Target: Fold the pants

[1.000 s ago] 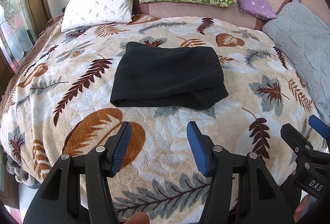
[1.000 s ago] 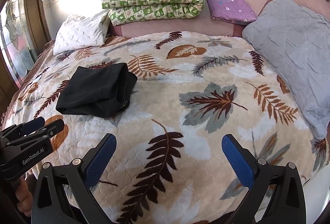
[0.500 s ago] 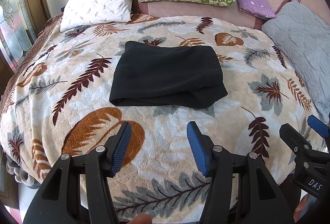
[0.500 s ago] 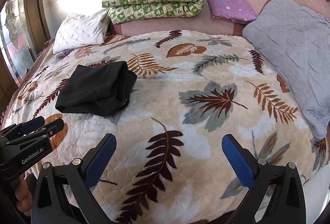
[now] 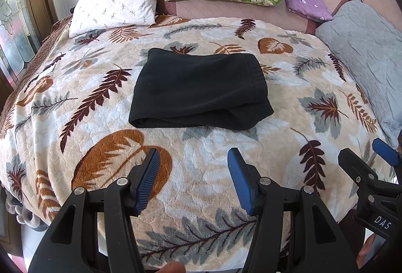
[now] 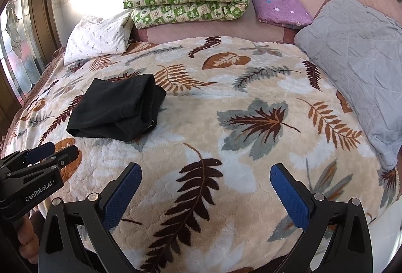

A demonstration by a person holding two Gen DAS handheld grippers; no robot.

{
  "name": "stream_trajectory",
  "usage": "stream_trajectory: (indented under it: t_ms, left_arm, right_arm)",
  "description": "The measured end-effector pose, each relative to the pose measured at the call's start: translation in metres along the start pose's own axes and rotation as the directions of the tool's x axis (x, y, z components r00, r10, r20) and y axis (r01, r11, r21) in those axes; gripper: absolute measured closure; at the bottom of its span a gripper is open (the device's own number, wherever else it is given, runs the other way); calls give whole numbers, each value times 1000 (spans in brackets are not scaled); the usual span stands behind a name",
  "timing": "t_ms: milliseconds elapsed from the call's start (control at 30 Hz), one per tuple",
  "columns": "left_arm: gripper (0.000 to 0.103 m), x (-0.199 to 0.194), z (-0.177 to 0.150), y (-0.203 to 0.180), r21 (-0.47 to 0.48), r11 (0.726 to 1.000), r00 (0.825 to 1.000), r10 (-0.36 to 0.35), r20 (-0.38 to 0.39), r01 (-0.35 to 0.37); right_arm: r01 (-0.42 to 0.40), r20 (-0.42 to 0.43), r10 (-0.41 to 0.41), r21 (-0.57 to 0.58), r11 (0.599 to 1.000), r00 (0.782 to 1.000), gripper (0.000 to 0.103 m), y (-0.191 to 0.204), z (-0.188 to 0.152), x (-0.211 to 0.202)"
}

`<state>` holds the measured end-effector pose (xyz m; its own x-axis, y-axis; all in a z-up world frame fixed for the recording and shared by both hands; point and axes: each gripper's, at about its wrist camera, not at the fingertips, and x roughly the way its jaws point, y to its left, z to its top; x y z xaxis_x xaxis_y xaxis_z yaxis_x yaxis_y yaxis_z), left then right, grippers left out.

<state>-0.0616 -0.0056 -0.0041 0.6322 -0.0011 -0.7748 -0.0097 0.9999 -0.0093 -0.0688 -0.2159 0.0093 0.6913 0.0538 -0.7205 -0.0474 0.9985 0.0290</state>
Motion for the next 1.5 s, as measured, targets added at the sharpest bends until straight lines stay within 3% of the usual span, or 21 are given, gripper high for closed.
stream_trajectory:
  t_ms: [1400, 1500]
  left_arm:
    - [48, 5, 1, -1, 5, 999, 998, -42, -35, 42]
    - [36, 5, 1, -1, 15, 999, 999, -32, -27, 33]
  right_arm:
    - [9, -15, -9, -1, 1000, 1000, 0, -2, -2, 3]
    - [9, -15, -9, -2, 1000, 1000, 0, -2, -2, 3]
